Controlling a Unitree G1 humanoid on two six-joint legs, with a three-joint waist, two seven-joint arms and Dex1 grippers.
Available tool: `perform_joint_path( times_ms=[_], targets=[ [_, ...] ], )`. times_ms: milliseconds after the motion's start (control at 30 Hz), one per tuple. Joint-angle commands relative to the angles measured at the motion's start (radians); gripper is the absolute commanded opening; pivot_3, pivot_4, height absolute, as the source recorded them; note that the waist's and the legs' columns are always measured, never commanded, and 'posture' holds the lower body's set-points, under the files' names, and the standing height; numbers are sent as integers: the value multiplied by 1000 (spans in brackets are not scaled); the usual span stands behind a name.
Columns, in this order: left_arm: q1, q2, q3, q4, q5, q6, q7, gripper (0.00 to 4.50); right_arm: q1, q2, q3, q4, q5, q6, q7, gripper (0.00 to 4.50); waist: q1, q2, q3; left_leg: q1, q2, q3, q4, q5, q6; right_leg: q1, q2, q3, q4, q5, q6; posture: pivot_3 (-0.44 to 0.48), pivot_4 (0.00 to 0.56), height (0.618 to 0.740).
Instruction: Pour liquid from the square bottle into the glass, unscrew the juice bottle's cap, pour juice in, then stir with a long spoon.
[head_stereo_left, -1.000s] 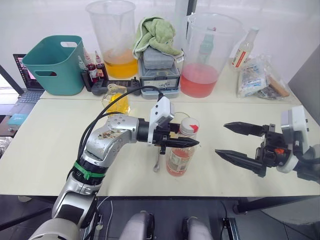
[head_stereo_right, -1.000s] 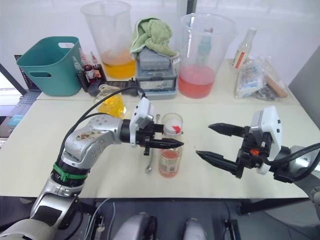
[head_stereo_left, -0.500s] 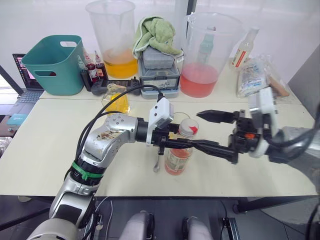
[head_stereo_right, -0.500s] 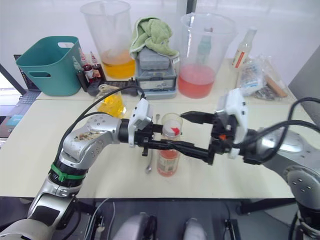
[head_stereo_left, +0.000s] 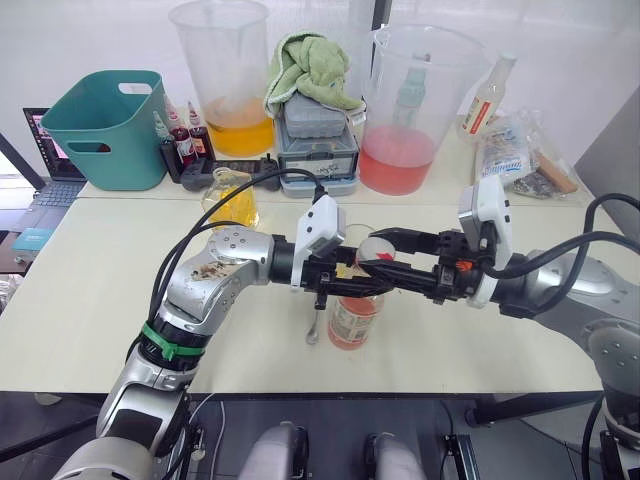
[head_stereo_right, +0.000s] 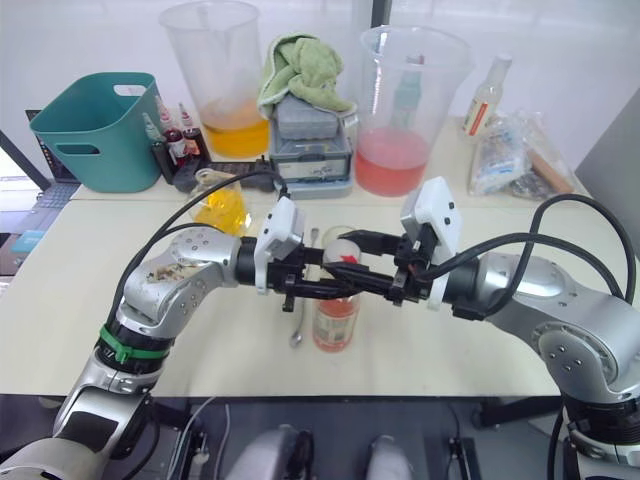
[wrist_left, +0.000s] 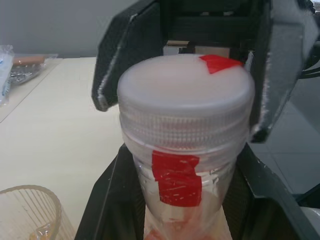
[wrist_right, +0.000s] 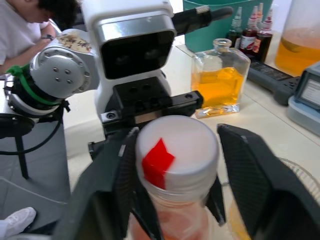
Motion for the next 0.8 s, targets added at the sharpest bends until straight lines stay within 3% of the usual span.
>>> perform_joint_path(
  times_ms=[33, 233, 367, 500, 733, 767, 800],
  targets=[
    [5, 11, 16, -40, 3, -17, 11, 1423, -32, -7, 3, -4, -11, -14, 62, 1702, 0, 0, 0, 0, 0, 0, 0, 0, 1, 0, 0, 0, 0, 0, 0, 0, 150, 740],
    [20, 37, 21, -57, 2, -4, 16, 1423, -117, -8, 96, 95, -105, -72, 301, 1702, -3, 0, 0, 0, 0, 0, 0, -1, 2, 0, 1, 0, 0, 0, 0, 0, 150, 740],
    [42, 66, 27, -107, -11, 21, 23, 1423, -239, -24, 213, 237, -210, -151, 601, 1702, -12, 0, 0, 0, 0, 0, 0, -1, 1, 0, 1, 0, 1, 0, 0, 0, 150, 740],
    [64, 95, 27, -160, -29, 44, 24, 1423, -450, 36, 332, 474, -331, -254, 886, 1702, -32, 0, 0, 0, 0, 0, 0, 0, 1, -1, 1, 0, 0, 0, 0, 0, 150, 740],
    [75, 104, 24, -176, -33, 51, 31, 1423, -517, 67, 347, 568, -375, -266, 1029, 1702, -25, 0, 0, 0, -1, -1, 0, 3, -4, -1, 1, -1, 1, 0, 0, 0, 150, 740],
    [77, 104, 23, -177, -32, 50, 31, 1423, -518, 67, 343, 570, -375, -265, 1029, 2722, -25, 0, 0, 0, -2, -1, 0, 2, -4, -1, 0, -1, 1, 0, 0, 0, 150, 740],
    [76, 103, 21, -173, -31, 48, 31, 1423, -520, 67, 331, 573, -375, -254, 1026, 3038, -26, 0, 0, 0, -2, -1, 0, 2, -4, -1, 0, -1, 1, 0, 0, 0, 150, 740]
  ],
)
